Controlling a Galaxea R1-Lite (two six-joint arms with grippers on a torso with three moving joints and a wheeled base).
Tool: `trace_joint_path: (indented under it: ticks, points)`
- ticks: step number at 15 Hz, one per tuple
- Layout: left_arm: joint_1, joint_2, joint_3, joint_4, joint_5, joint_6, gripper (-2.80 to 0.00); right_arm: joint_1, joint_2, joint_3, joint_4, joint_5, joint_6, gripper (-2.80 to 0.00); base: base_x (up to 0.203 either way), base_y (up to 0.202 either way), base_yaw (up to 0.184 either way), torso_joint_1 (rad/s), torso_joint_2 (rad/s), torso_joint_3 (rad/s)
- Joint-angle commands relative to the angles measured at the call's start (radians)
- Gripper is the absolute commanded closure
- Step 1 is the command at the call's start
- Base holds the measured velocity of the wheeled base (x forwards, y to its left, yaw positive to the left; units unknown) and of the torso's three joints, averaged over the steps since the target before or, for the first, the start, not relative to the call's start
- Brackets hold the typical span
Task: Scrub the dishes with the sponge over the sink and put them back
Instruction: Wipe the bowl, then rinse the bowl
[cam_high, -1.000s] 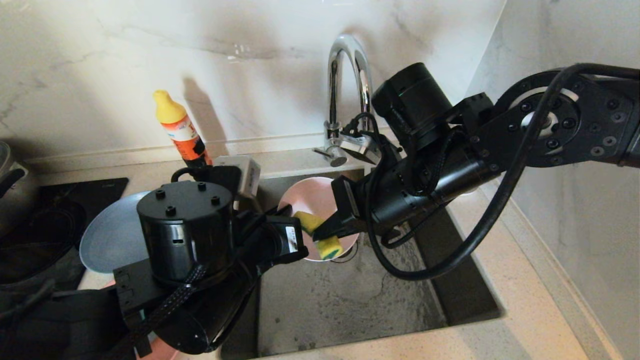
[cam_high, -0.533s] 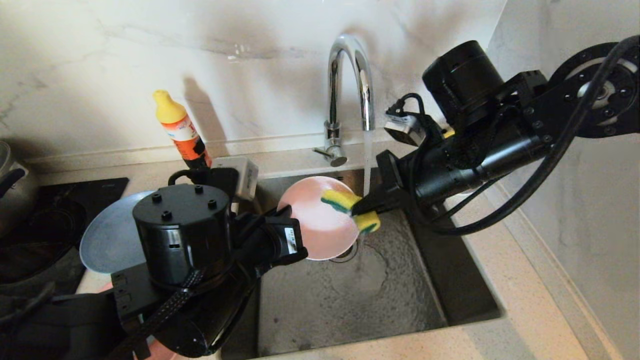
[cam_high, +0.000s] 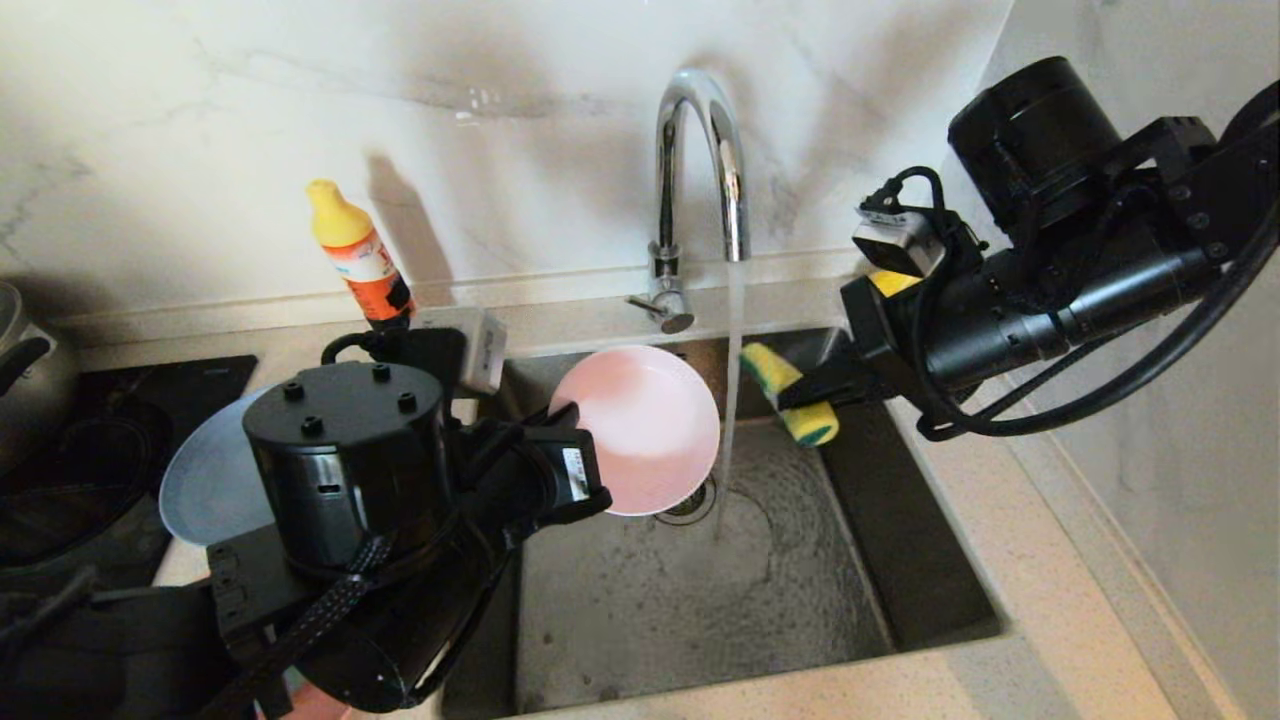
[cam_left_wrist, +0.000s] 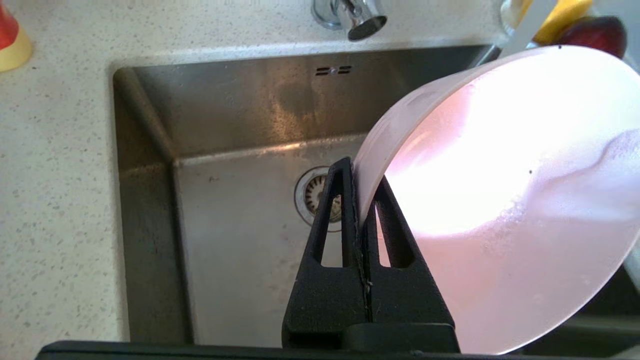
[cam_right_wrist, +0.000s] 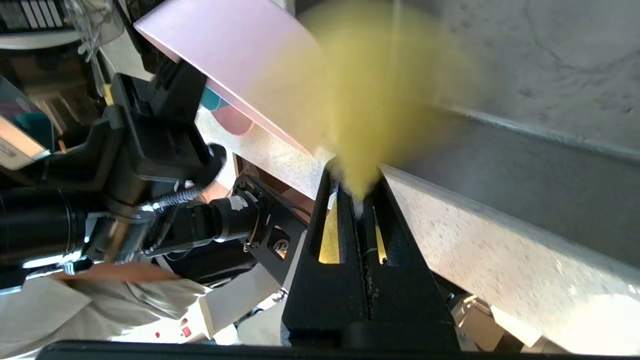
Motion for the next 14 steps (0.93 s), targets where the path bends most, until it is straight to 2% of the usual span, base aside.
trace_joint_path:
  ticks: [1, 3, 6, 9, 12, 14]
  points:
    - [0.015, 0.005, -0.010, 0.008, -0.004, -0.007, 0.00, -0.013, -0.075, 0.033, 0.004, 0.004, 0.003, 0.00, 0.000, 0.000, 0.000, 0.000, 0.00, 0.000]
    - [0.036, 0.038, -0.026, 0.045, -0.036, -0.013, 0.00, -0.037, -0.154, 0.072, 0.004, 0.004, 0.003, 0.00, 0.000, 0.000, 0.000, 0.000, 0.00, 0.000]
    - [0.061, 0.056, -0.131, 0.271, -0.129, -0.102, 0.00, -0.066, -0.301, 0.224, -0.005, 0.003, -0.005, 0.00, 0.000, 0.000, 0.000, 0.000, 0.00, 0.000]
    - [0.092, 0.114, -0.370, 0.569, -0.225, -0.234, 0.00, -0.084, -0.442, 0.376, -0.010, -0.002, -0.012, 0.00, 0.000, 0.000, 0.000, 0.000, 0.00, 0.000]
    - [0.122, 0.252, -0.673, 0.799, -0.259, -0.370, 0.00, -0.091, -0.564, 0.454, -0.009, -0.001, -0.014, 0.00, 0.000, 0.000, 0.000, 0.000, 0.00, 0.000]
    - [0.141, 0.358, -0.822, 0.920, -0.273, -0.431, 0.00, -0.092, -0.616, 0.487, -0.009, -0.002, -0.015, 0.00, 0.000, 0.000, 0.000, 0.000, 0.00, 0.000]
